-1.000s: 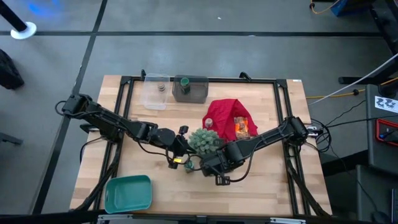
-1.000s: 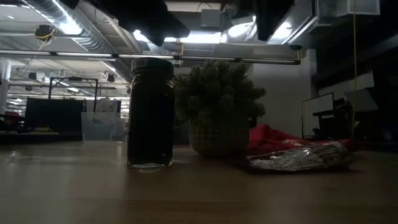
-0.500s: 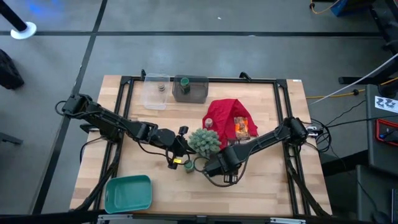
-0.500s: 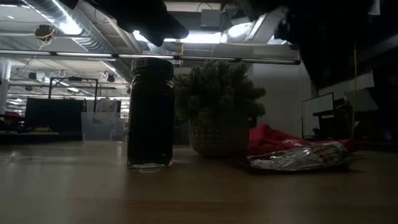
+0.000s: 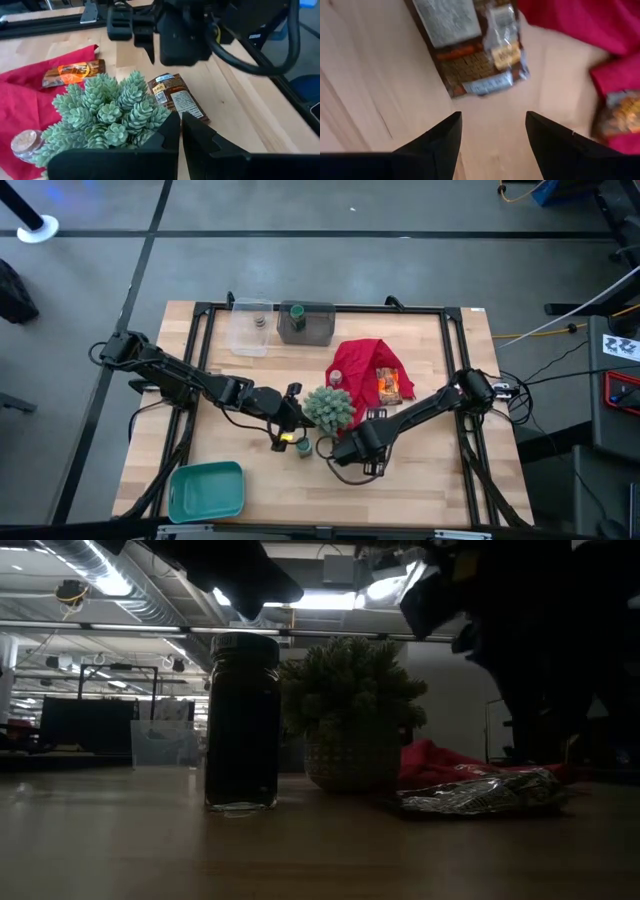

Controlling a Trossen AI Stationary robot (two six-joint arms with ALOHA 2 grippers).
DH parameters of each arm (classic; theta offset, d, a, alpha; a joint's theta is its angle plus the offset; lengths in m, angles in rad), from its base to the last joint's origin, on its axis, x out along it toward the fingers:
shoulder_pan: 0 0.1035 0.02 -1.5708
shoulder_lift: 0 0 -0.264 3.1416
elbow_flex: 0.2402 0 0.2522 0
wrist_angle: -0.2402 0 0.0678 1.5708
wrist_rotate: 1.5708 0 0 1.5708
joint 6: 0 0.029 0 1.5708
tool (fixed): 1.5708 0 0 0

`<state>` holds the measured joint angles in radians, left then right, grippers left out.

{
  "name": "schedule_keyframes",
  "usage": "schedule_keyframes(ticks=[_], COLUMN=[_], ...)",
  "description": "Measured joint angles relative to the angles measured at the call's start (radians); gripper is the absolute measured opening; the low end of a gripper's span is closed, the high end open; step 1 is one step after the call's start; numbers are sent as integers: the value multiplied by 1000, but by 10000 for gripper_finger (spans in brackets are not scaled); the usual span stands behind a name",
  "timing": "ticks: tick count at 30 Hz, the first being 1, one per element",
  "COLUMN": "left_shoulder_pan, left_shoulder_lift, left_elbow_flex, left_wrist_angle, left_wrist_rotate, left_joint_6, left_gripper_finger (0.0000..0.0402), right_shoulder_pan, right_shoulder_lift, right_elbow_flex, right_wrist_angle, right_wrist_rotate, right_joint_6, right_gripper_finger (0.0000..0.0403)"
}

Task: Sort spices by type
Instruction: Put the bottom orange spice pack into the green bin

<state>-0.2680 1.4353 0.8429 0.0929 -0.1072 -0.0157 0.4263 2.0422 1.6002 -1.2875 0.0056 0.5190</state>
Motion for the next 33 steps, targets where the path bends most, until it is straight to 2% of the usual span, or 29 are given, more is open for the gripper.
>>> schedule_keyframes(ticks=[5,12,29,33], left_shoulder_pan=[0,0,-8,-14], left_shoulder_lift=[0,0,0,0], left_elbow_flex=[0,0,-1,-1], left_wrist_angle=[-4,-4,-5,-4], left_wrist_rotate=[0,0,0,0], left_joint_6=[-49,-63,-64,-64], left_gripper_finger=[6,6,6,6], right_shoulder_pan=[0,-1,-37,-49], right_shoulder_lift=[0,0,102,126], right_elbow_flex=[-25,-25,-19,-20], right_wrist_angle=[65,138,185,182], right_wrist_rotate=[-13,74,10,-35], right_joint_6=[0,-49,-187,-194], right_gripper_finger=[218,218,218,211])
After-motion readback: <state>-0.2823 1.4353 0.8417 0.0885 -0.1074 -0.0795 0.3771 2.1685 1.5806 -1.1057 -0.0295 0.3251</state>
